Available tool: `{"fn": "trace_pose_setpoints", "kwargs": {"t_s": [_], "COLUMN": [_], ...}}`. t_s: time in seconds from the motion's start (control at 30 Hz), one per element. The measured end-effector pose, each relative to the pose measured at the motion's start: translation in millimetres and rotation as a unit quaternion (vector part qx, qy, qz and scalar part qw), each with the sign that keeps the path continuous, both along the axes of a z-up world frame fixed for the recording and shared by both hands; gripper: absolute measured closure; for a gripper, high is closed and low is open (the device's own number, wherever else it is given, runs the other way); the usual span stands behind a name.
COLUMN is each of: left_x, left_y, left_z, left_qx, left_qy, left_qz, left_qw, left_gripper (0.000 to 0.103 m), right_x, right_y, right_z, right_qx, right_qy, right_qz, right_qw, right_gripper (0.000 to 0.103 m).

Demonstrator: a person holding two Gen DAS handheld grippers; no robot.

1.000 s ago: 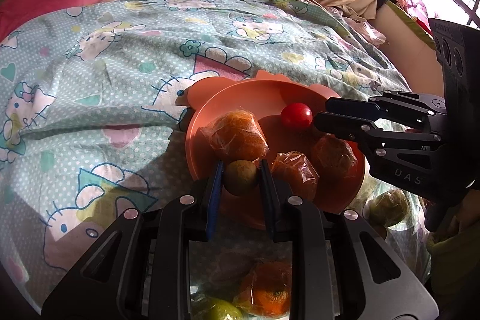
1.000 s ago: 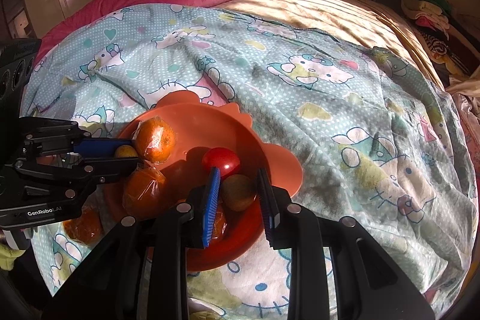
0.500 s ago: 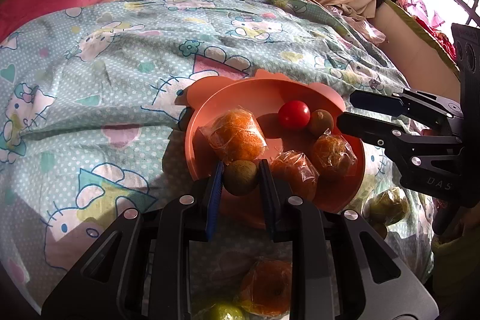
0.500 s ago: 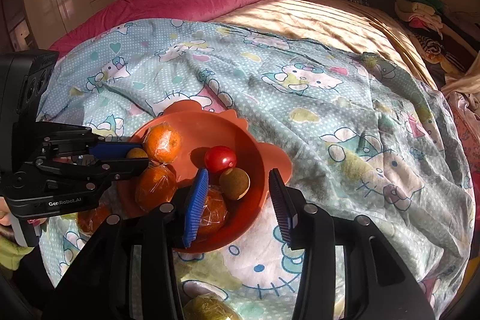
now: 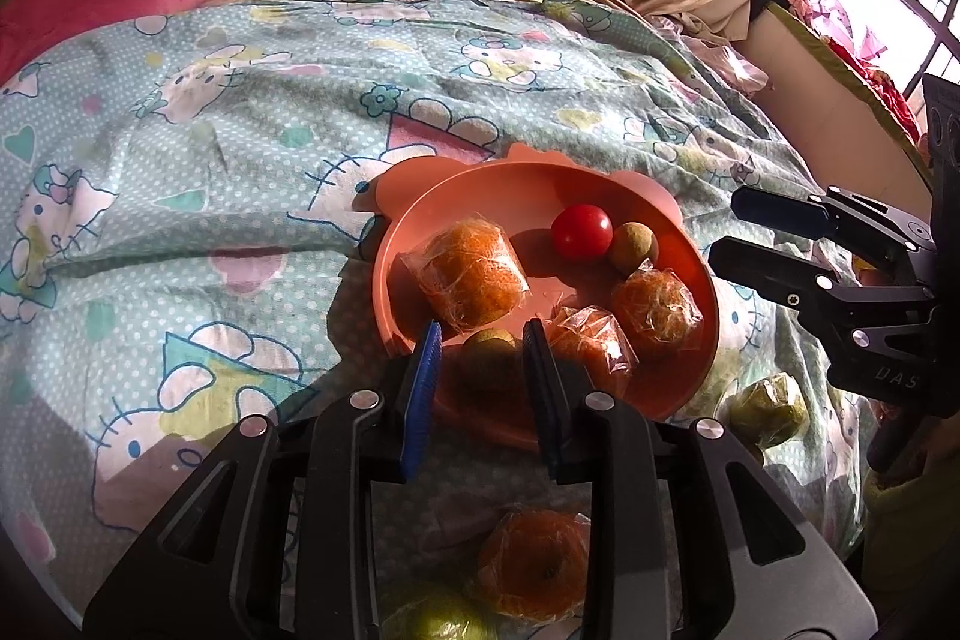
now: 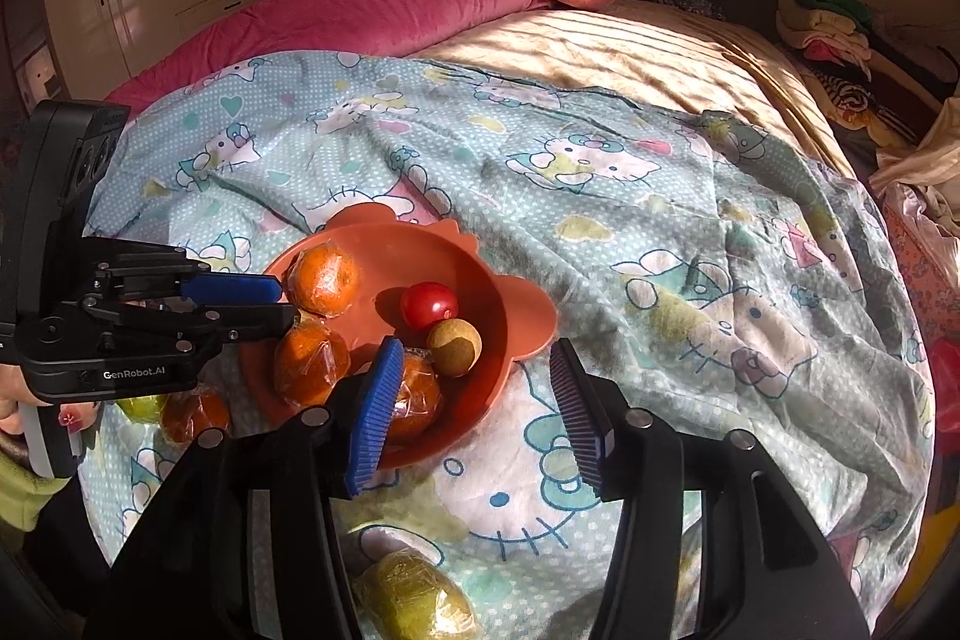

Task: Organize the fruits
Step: 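Withdraw both tools from the plate back toward the remaining fruit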

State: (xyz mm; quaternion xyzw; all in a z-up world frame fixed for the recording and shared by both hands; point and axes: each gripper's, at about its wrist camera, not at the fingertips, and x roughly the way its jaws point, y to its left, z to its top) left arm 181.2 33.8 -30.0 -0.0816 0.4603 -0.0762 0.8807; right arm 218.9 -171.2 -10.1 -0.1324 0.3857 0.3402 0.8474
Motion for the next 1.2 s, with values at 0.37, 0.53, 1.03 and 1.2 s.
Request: {"fn": "trace_pose_setpoints", "kwargs": {"t_s": [0.37, 0.53, 1.03, 1.2], "left_x": [-8, -10, -19, -23], "left_y": [4, 6, 16, 20], "left_z": [14, 19, 36, 41], "left_qx": [-0.004, -0.003, -0.005, -0.002], "left_qy": [-0.019, -0.023, -0.045, -0.055], "left_qz": [0.009, 0.015, 0.035, 0.039], "left_qw": [0.9998, 0.9996, 0.9984, 0.9977], "left_gripper": [0.06, 0.054, 0.023, 0.016], "right_x": [-8, -11, -24, -29], "right_y": [-5, -5, -11, -13], "right_z": [5, 7, 20, 24], "right_qx": [0.011, 0.015, 0.039, 0.038], "right_qy": [-0.008, -0.01, -0.026, -0.037], "right_qz": [-0.003, -0.001, -0.015, -0.021], "right_qw": [1.0, 1.0, 0.999, 0.998], "right_gripper": [0.047, 0.043, 0.024, 0.018]}}
